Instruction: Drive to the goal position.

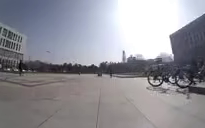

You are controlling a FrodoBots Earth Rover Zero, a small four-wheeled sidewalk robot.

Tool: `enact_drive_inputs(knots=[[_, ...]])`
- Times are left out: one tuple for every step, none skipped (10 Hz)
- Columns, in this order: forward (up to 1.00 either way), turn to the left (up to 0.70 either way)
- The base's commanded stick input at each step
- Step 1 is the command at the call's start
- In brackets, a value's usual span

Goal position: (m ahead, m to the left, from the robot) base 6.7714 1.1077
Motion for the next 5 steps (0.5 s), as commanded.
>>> enact_drive_inputs(knots=[[0.50, 0.00], [0.50, 0.00], [0.50, 0.00], [0.50, 0.00], [0.50, 0.00]])
